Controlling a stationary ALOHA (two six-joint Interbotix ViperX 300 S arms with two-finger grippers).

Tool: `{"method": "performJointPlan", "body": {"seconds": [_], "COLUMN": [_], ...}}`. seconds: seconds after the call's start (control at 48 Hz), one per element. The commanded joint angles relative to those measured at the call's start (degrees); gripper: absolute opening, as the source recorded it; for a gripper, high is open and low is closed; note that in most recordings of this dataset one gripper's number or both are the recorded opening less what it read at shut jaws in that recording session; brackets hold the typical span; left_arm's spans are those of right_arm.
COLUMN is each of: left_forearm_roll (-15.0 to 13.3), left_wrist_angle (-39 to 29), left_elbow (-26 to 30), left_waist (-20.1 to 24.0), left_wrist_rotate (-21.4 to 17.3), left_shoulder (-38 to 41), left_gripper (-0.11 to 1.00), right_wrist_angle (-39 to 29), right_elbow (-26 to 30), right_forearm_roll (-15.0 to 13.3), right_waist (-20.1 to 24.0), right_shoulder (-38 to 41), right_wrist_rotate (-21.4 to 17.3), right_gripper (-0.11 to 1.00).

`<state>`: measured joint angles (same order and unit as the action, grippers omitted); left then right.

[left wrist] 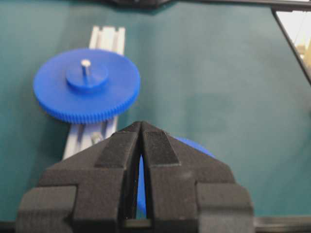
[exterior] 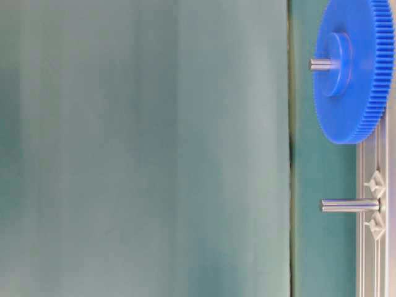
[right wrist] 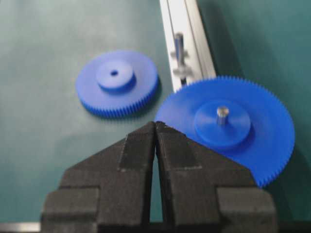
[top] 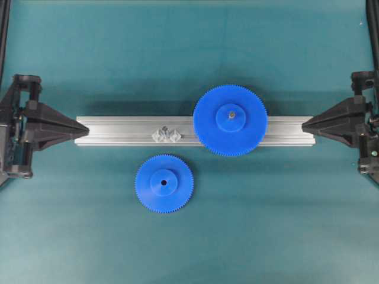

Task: Insert the small gear onto the shaft.
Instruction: 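Move the left gripper toward the small blue gear on the table, then lower the left gripper over the small blue gear's hub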

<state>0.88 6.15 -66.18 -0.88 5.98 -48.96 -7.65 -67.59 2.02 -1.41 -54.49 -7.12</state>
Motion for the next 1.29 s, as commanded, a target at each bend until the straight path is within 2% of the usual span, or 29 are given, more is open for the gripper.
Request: {"method": "performJointPlan", "body": {"seconds": [0.0,0.083,0.313,0.521,0.855,1.021,1.271], "left_forearm_roll": [0.1,0.1,0.1,0.2,0.2,0.2,0.2], "left_wrist_angle": [-1.2,-1.6,-2.3,-5.9,-11.3,-15.0,-16.5], "left_elbow": [1.9,2.3,3.7,5.7,12.9,17.5,22.3], "left_waist": [0.1,-0.2,-0.4,-1.8,-4.2,-4.3,-5.3], "left_wrist_rotate": [2.2,3.6,3.4,3.1,-2.3,-2.3,-2.1], "left_shoulder": [1.5,2.6,4.6,7.8,20.3,26.6,32.8], "left_gripper": [0.02,0.03,0.03,0.03,0.03,0.03,0.03], "right_wrist_angle": [-0.4,-0.9,-1.1,-3.8,-4.5,-4.5,-5.2], "right_elbow": [1.7,1.7,1.7,1.7,1.7,1.7,1.9], "right_forearm_roll": [0.0,-0.1,-0.4,-0.3,-0.3,-0.3,-0.3], "right_waist": [-0.4,-1.0,-2.5,-3.3,-3.7,-4.0,-4.7], "right_shoulder": [1.8,3.2,4.8,4.9,4.9,4.9,4.9], "right_wrist_rotate": [-0.5,-0.5,-0.4,-0.4,-0.4,-0.5,-0.5], "right_gripper": [0.09,0.09,0.09,0.09,0.09,0.09,0.09]}}
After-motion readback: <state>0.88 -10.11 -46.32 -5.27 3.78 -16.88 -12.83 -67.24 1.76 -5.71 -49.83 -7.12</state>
